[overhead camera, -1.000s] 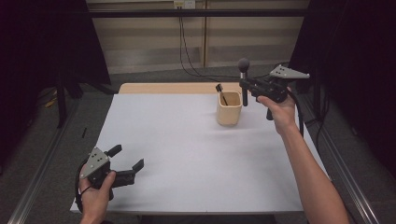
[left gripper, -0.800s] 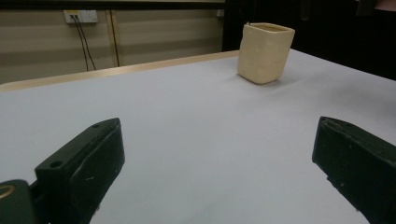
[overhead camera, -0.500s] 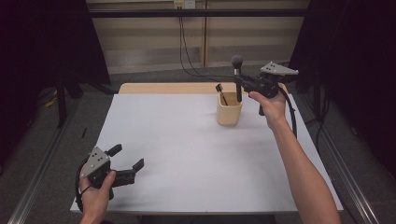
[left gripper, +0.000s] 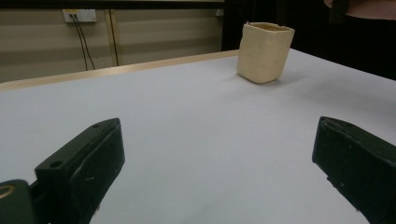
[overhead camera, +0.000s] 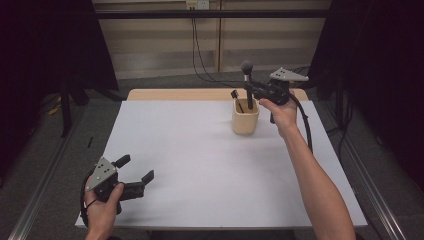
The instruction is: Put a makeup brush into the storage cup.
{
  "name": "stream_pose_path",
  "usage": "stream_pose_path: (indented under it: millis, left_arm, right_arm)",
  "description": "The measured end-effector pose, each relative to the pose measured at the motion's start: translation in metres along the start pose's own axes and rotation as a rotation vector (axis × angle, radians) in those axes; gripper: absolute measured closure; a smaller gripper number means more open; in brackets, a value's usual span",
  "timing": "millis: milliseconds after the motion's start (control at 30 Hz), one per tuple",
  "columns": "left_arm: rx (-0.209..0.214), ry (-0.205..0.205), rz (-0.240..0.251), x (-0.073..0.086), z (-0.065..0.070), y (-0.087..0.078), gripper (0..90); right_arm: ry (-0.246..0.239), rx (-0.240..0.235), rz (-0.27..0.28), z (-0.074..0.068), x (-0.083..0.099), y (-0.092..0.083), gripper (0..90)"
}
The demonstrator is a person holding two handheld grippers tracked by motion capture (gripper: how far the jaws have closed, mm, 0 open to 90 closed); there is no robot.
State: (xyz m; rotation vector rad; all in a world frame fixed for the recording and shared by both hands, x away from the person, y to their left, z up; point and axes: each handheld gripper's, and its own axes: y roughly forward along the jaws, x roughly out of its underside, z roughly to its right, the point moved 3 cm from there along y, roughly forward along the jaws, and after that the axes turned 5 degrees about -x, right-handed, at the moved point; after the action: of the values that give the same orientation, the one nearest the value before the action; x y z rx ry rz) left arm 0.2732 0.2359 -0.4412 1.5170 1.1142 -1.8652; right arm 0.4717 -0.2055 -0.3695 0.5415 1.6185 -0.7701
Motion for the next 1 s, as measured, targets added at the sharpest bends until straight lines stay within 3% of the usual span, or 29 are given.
stream_pose_path:
  millis: [433,1000]
  left_arm:
    - [-0.003,0.002,0.001,0.000,-0.001,-0.001,2.4]
    - [-0.008,0.000,-0.001,0.001,-0.002,-0.002,2.4]
  right_arm:
    - [0.026,-0.007,-0.001,0.000,0.011,0.005,72.5]
    - [0.024,-0.010,-0.034,0.001,0.023,0.009,72.4]
